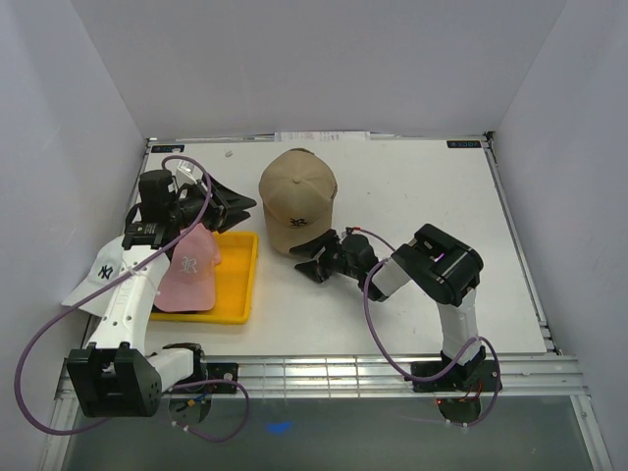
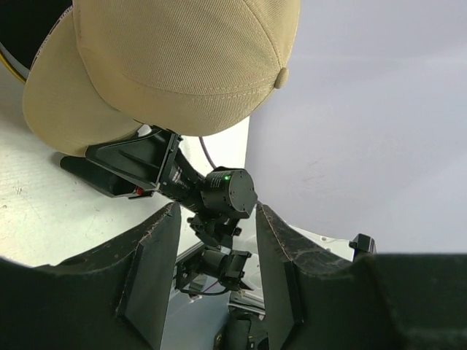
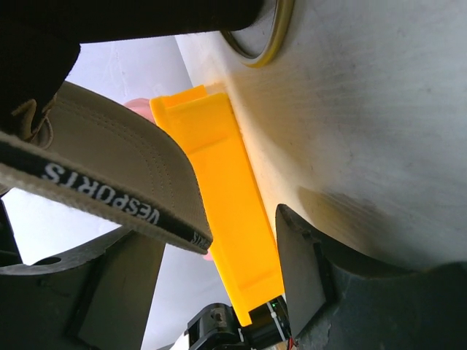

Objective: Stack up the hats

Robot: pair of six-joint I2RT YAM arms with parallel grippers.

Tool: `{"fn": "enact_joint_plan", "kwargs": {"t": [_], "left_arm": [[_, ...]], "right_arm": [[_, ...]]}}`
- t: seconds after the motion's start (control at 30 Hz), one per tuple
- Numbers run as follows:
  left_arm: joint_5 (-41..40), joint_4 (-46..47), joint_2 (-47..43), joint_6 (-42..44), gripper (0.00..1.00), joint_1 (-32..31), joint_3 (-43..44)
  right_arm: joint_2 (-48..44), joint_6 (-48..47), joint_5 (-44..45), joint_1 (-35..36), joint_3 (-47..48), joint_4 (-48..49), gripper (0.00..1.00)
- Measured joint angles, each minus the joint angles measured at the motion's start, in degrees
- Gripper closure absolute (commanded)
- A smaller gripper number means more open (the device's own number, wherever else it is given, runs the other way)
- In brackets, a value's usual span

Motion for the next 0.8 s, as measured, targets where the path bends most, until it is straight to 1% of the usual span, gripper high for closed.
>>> {"fn": "enact_joint_plan", "kwargs": {"t": [0.47, 0.8], "left_arm": [[-0.6, -0.2, -2.3, -0.6, 0.44, 0.0, -2.2], [-2.0, -0.4, -5.1, -1.4, 0.44, 0.0, -4.3]], "right_arm": [[-1.1, -1.2, -1.6, -1.3, 4.0, -10.2, 0.35], [-1.9, -3.0, -2.9, -2.5, 7.7, -20.0, 0.36]]}}
